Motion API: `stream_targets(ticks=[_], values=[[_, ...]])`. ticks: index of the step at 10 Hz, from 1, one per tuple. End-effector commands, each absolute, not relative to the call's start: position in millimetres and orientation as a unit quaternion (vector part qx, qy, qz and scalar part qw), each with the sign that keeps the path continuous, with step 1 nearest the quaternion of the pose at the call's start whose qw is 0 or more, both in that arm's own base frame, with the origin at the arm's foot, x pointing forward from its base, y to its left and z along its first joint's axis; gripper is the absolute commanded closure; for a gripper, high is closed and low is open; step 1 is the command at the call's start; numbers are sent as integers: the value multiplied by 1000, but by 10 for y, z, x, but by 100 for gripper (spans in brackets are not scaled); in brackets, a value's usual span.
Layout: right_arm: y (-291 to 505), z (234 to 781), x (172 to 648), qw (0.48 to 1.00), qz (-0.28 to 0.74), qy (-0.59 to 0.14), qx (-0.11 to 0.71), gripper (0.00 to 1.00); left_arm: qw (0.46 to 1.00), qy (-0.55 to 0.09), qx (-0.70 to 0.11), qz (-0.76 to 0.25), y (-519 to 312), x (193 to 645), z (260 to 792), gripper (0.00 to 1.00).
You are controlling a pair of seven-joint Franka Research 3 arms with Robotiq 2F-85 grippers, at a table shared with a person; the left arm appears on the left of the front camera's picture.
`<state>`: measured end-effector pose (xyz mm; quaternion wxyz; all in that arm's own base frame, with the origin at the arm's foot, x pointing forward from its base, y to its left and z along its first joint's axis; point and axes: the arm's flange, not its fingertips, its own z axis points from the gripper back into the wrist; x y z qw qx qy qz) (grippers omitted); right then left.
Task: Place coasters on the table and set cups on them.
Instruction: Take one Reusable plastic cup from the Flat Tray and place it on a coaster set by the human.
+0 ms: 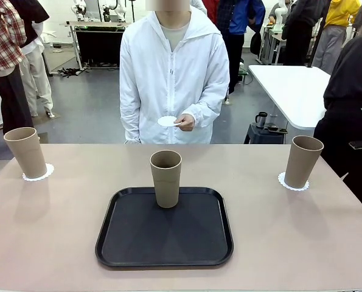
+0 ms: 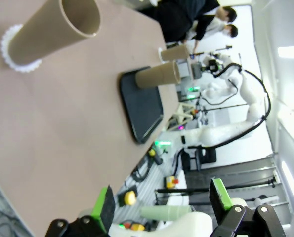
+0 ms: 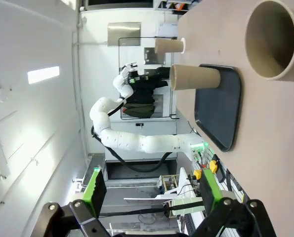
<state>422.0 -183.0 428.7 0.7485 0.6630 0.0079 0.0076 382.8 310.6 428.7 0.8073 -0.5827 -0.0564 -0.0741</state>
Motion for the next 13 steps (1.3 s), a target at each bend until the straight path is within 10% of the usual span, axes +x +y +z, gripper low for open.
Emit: stream_targets(ticks=[1, 13], values=[[-1766, 4328, 4220, 770, -3, 12, 638, 0, 809, -57, -581, -68, 3103, 3829, 4319, 0], [-1830, 4287, 4220, 749, 8, 8, 663, 0, 809, -57, -581, -68, 3103, 3829, 4319, 0]])
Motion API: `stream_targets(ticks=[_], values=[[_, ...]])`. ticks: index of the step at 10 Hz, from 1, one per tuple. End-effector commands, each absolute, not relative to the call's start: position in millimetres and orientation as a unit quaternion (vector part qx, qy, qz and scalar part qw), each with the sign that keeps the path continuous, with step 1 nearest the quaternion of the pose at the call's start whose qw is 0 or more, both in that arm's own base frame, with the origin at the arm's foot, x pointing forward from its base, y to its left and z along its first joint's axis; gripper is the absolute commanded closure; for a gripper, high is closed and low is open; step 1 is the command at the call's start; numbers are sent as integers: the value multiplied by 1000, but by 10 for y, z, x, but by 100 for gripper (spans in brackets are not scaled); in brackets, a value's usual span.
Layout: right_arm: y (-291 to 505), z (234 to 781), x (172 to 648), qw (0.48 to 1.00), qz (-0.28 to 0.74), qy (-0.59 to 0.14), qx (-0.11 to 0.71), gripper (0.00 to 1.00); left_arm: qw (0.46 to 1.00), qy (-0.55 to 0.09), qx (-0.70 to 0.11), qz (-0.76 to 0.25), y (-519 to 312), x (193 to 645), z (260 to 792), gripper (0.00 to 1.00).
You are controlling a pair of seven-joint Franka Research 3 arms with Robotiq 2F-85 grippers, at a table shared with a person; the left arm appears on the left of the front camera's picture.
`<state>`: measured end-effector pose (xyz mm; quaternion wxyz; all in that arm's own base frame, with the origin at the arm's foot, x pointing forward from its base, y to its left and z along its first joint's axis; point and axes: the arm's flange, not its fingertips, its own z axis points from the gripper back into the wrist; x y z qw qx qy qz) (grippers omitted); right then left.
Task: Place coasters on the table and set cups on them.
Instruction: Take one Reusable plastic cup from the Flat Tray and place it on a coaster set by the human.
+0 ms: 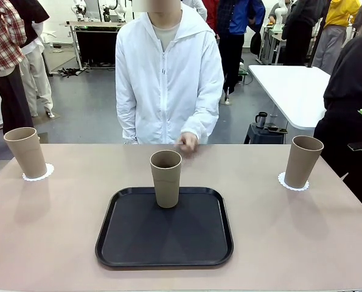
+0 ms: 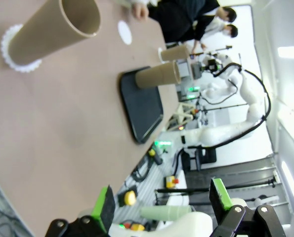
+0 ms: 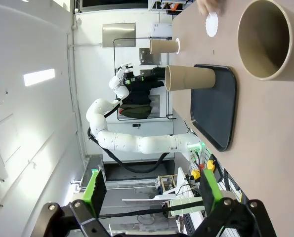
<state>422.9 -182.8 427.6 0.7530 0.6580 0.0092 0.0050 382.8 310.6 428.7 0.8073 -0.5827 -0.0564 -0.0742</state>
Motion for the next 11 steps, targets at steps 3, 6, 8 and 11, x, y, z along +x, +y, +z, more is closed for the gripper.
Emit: stream_targets(ticks=[3, 6, 8, 11], values=[[-1830, 4287, 4220, 749, 8, 8, 663, 0, 809, -57, -581, -68, 3103, 3829, 4319, 0], [-1830, 4287, 4220, 749, 8, 8, 663, 0, 809, -57, -581, -68, 3103, 3829, 4319, 0], [-1830, 4287, 4220, 749, 8, 8, 663, 0, 809, -57, -581, -68, 3103, 3829, 4319, 0], [-1830, 4287, 4220, 749, 8, 8, 663, 0, 809, -57, -581, -68, 3103, 3829, 4319, 0]])
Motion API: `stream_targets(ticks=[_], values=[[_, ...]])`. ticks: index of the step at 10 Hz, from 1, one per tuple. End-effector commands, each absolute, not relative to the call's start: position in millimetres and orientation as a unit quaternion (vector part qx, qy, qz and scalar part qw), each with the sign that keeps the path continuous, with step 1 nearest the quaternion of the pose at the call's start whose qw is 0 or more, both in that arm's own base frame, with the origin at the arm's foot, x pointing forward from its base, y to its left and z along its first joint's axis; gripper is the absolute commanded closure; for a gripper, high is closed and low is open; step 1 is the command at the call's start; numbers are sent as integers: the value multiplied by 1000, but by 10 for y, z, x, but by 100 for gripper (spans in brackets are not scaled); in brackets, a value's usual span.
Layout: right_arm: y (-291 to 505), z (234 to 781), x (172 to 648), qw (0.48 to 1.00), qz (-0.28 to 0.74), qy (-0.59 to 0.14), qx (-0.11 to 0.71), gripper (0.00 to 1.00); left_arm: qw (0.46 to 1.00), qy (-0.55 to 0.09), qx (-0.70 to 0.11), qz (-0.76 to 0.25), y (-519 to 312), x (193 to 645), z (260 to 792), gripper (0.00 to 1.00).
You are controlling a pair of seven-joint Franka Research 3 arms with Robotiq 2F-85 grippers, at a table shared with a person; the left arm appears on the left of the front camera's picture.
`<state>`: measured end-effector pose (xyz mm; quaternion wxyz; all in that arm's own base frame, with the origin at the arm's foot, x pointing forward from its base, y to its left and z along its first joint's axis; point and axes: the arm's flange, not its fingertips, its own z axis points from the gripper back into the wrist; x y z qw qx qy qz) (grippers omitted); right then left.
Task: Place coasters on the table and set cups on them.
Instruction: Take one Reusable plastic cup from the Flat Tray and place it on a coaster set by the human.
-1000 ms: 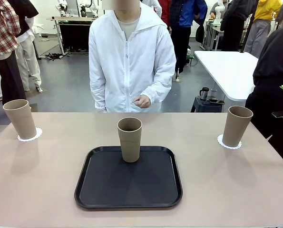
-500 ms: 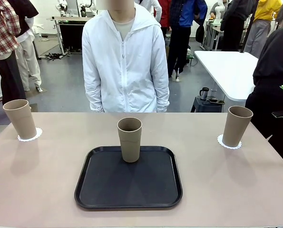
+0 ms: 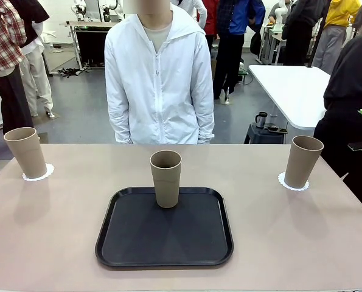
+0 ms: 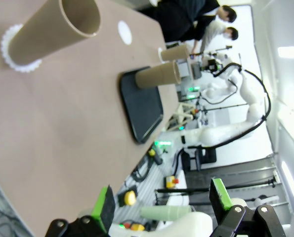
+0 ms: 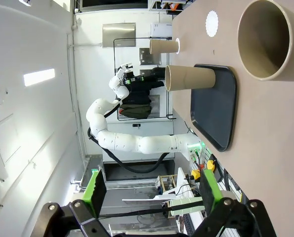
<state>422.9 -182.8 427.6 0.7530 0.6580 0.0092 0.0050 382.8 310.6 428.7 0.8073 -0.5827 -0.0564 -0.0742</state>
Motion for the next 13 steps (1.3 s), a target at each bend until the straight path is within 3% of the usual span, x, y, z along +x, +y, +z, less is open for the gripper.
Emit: stream_targets(ticks=[1, 2, 4, 6, 8, 11, 13], values=[[-1830, 4287, 4220, 749, 8, 8, 663, 0, 809, -57, -581, -68, 3103, 3829, 4319, 0], [-1828, 4276, 4229, 753, 5, 9, 658, 0, 809, -57, -581, -68, 3103, 3829, 4319, 0], [-1636, 4466, 4219, 761, 95, -37, 641, 0, 809, -57, -581, -68, 3103, 3829, 4319, 0], [-1034, 5111, 4140, 815, 187, -66, 545, 0, 809, -57, -581, -68, 3103, 3829, 4319, 0], [-264, 5424, 4198, 856, 279, -64, 430, 0, 809, -57, -581, -68, 3103, 3829, 4319, 0], [910, 5239, 4301, 865, 404, -60, 293, 0, 809, -57, -581, -68, 3103, 3829, 4319, 0], [1331, 4872, 4384, 852, 452, -64, 256, 0, 809, -57, -581, -68, 3103, 3829, 4319, 0]])
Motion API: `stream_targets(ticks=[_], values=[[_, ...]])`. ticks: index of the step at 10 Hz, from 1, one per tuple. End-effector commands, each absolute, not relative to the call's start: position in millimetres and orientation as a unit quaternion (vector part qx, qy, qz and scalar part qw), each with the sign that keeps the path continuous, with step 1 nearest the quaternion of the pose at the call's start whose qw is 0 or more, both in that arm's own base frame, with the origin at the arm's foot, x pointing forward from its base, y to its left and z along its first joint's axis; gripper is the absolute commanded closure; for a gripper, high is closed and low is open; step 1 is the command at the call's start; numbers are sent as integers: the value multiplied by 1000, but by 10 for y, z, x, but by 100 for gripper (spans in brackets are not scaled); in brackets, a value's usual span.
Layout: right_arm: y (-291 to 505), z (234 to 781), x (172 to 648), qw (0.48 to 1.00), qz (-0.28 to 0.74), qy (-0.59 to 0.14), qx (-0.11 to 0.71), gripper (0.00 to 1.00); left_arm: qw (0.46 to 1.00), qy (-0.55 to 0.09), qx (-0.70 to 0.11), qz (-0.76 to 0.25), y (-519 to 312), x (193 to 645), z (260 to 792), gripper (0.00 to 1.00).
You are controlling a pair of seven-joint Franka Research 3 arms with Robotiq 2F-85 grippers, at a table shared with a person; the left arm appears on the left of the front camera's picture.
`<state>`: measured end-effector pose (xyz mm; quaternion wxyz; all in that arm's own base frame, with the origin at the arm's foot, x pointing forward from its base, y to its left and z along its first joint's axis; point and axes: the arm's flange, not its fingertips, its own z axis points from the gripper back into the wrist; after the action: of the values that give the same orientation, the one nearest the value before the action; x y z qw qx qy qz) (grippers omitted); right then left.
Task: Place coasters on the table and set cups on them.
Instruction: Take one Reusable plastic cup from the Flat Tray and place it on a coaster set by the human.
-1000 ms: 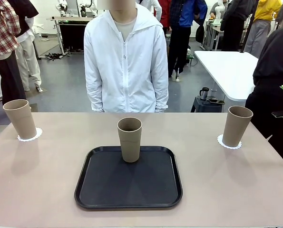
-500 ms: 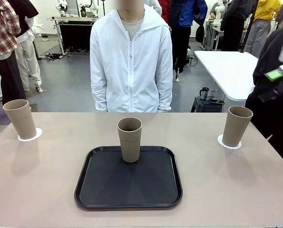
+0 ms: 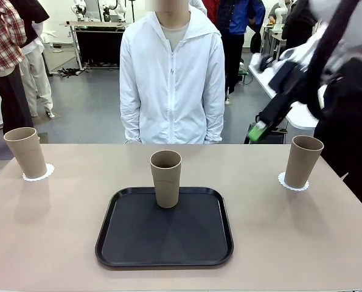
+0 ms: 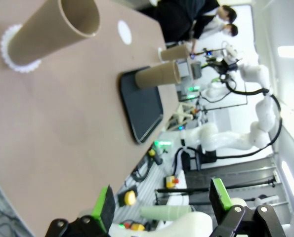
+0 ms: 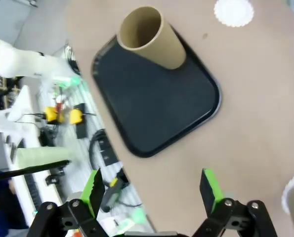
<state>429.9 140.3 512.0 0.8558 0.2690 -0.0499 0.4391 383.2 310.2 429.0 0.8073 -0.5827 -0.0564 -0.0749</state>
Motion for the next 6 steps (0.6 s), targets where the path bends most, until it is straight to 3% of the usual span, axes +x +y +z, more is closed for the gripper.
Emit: stream_targets(ticks=[1, 5, 6], values=[[1464, 4719, 4439, 841, 479, -84, 236, 0, 809, -57, -581, -68, 3103, 3829, 4319, 0], [1659, 4417, 4532, 807, 534, -99, 232, 0, 809, -57, -581, -68, 3103, 3829, 4319, 0], [1726, 4493, 4534, 822, 518, -99, 215, 0, 809, -57, -581, -68, 3103, 3829, 4319, 0]])
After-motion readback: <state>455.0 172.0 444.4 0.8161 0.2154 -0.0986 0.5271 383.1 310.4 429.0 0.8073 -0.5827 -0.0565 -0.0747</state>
